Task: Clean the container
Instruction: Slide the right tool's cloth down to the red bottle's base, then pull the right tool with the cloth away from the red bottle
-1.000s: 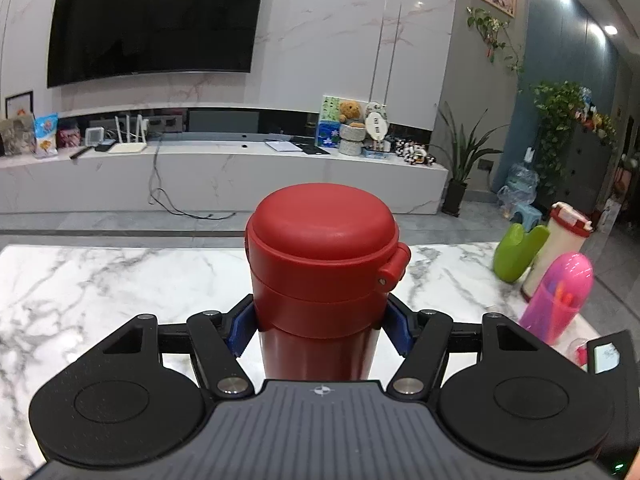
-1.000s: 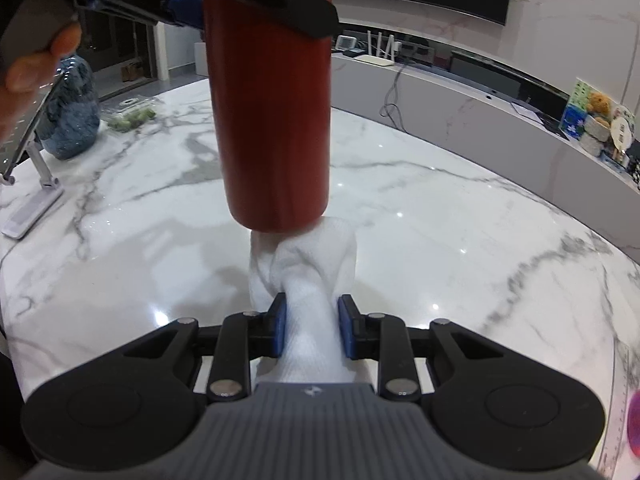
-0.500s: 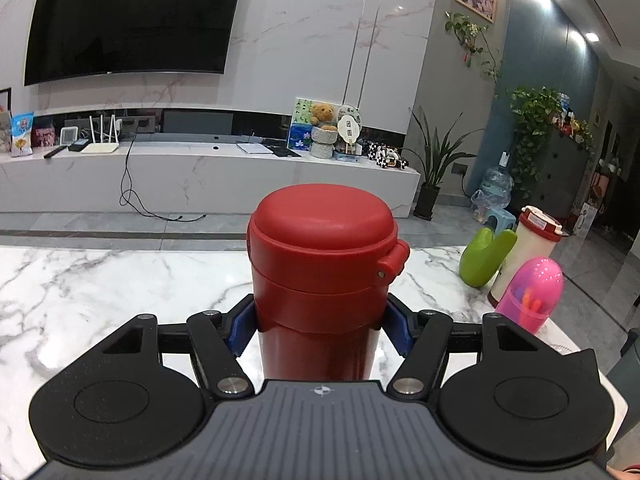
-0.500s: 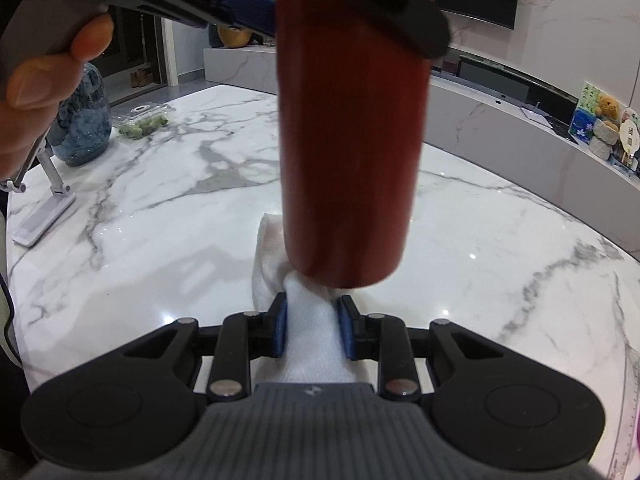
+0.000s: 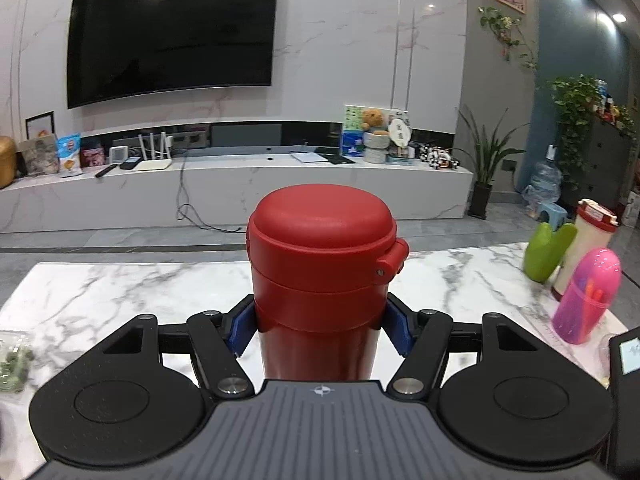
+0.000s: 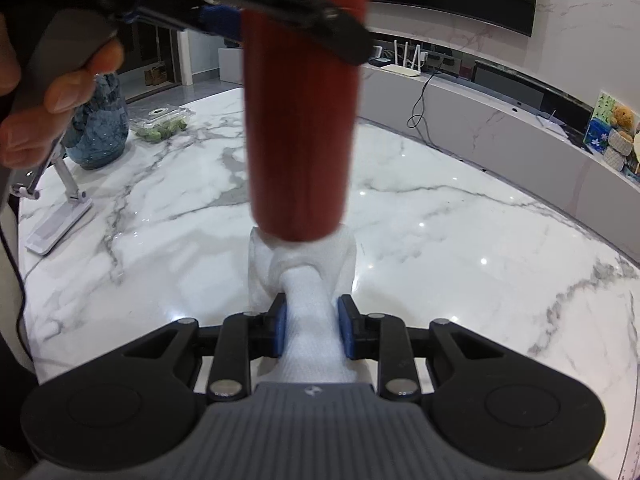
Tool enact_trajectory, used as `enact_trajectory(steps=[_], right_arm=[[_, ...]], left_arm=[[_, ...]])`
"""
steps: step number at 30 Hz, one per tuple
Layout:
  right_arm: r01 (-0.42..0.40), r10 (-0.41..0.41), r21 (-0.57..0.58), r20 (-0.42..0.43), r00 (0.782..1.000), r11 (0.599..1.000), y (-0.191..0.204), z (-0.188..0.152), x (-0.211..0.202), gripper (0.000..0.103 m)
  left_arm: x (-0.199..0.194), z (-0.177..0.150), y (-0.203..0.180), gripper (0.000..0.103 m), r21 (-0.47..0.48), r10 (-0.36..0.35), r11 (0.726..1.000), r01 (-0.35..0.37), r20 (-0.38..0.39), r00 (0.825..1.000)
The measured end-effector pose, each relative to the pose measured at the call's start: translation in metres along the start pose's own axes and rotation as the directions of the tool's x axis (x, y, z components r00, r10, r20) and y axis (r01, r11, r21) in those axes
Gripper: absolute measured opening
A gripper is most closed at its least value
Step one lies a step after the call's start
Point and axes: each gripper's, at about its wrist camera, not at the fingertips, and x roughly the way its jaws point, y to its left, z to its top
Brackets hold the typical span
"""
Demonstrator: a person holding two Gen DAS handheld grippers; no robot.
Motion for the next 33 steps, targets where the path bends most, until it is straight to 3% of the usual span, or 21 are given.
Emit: enact_trajectory(steps=[8,14,26,33], right_arm=[[0.011,-0.011,-0.020,-0.007,1.000,1.000,0.010,0.010,0.017,0.029],[-0.021,0.020,-0.031,-0.002,1.000,0.999,0.027,0.018,0.031,0.029],[0.095,-0.095,-0.039,0.017,0.995,0.995,0.026,0.018,0.037,0.029],[0.170,-0.170,0.122,-0.010,0.985,0.978,-0.017,0.013,0.031,0.029]], left_arm=[[-0.008,0.000,0.012,0.063,-0.082,-0.118,0.990,0.116,-0.026,0.993],[-0.009,0.002,0.028,0.063,-0.123,-0.130,0.985,0.125,-0.034,0.991],[-0.010,-0.004,0.067,0.063,-0.147,-0.033,0.989,0.020,-0.085,0.996],[0.002,-0.003,0.065,0.063,-0.171,0.003,0.985,-0.018,-0.090,0.996]])
